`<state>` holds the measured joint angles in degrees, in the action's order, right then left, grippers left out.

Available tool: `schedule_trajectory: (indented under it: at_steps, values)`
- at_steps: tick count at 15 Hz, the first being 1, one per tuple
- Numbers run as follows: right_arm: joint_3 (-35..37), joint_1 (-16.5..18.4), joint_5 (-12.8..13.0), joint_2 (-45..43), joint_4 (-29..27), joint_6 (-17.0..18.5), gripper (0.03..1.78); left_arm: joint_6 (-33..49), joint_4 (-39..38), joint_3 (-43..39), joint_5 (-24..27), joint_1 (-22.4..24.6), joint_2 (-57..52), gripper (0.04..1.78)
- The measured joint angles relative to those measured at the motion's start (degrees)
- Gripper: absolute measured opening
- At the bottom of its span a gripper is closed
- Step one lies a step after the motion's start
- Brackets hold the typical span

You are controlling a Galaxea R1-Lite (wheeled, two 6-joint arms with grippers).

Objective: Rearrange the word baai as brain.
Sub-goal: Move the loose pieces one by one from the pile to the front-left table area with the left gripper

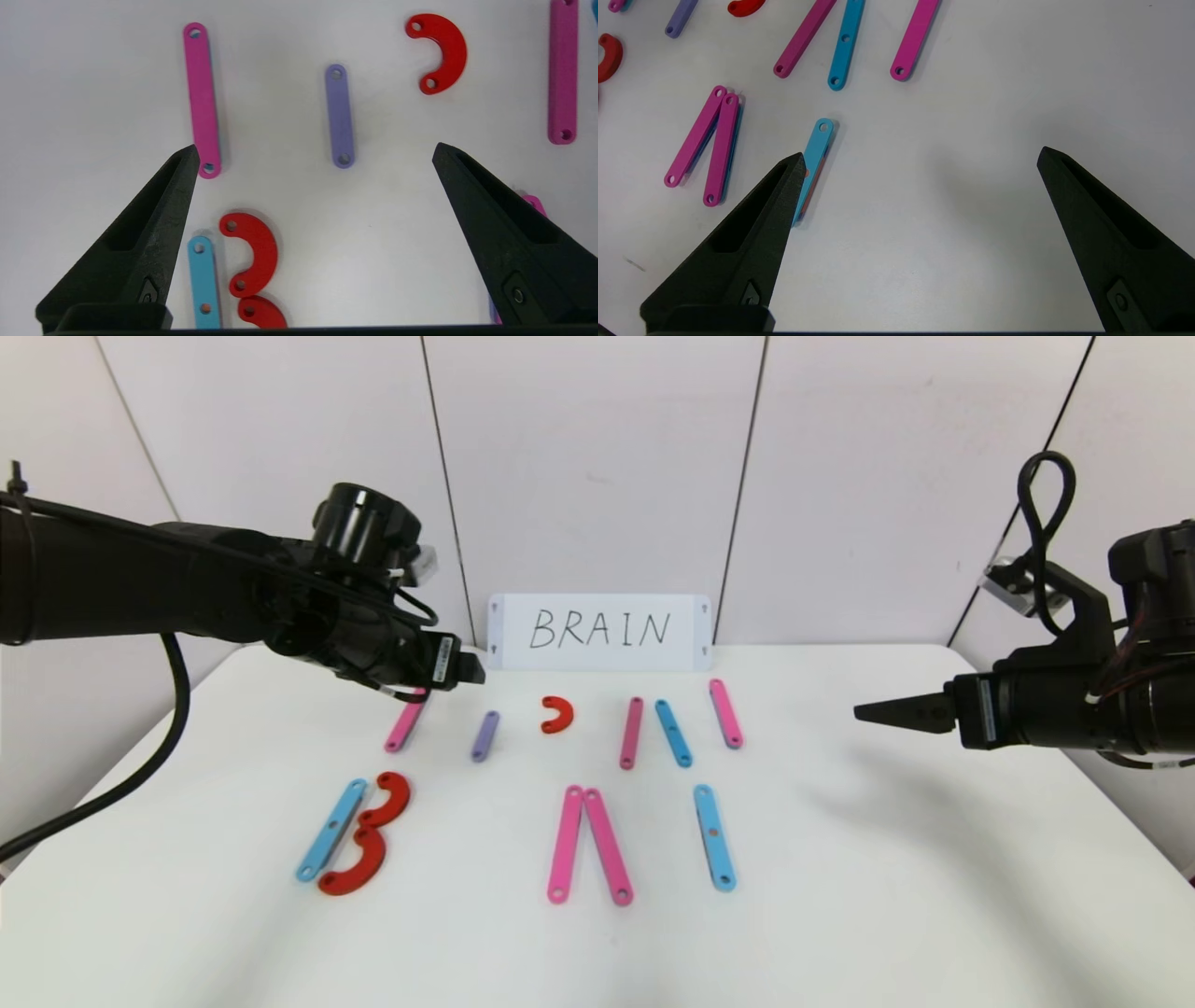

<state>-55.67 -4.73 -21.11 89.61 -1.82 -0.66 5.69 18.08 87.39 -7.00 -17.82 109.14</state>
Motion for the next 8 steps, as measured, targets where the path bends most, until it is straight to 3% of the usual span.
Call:
schedule_trajectory:
  at_steps: [8]
  values:
    - [0.0,-0.5,0.2,1.2,0.0,0.0,1.74,-2.3,0.1,5.9,0.6,10.6,7.7,1.74]
